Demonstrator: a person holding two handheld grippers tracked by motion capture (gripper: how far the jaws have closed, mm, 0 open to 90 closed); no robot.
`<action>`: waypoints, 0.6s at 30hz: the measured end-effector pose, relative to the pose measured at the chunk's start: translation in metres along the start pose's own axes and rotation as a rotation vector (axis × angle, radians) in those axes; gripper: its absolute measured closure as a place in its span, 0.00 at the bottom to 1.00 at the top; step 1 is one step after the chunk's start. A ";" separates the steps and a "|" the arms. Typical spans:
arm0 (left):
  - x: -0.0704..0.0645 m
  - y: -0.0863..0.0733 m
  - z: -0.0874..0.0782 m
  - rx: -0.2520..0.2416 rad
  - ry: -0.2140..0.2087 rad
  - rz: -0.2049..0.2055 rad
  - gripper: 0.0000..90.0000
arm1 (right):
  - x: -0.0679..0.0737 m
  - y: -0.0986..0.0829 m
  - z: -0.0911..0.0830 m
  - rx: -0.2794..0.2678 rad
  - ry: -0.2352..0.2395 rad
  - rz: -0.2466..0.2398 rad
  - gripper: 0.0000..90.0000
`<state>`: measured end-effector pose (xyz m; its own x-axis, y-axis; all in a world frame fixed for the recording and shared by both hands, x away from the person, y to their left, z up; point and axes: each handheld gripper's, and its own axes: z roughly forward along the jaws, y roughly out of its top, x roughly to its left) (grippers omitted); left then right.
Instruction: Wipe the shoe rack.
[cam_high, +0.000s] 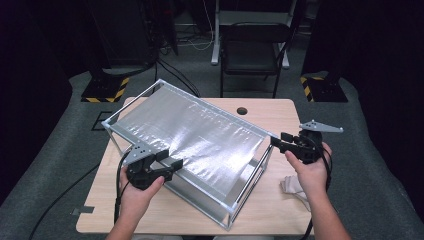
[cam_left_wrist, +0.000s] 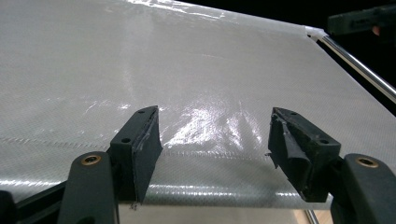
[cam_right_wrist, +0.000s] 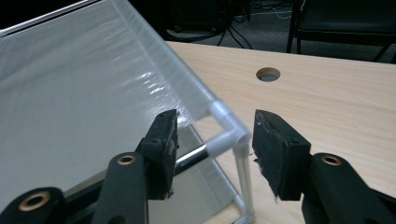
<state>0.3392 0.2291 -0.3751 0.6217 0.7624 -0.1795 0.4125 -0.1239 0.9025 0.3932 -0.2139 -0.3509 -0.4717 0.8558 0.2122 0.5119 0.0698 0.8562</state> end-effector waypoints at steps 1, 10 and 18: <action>0.000 0.000 0.001 0.002 0.000 0.003 0.38 | 0.001 -0.002 -0.002 -0.002 0.012 0.013 0.53; -0.001 0.000 0.013 -0.008 -0.014 -0.003 0.38 | 0.015 -0.017 -0.009 0.014 0.080 0.026 0.51; -0.004 0.001 0.020 -0.024 -0.015 -0.007 0.38 | 0.021 -0.018 0.002 0.039 0.080 0.032 0.49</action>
<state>0.3507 0.2131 -0.3818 0.6287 0.7536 -0.1916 0.4007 -0.1028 0.9104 0.3751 -0.1963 -0.3627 -0.5100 0.8142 0.2776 0.5546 0.0645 0.8296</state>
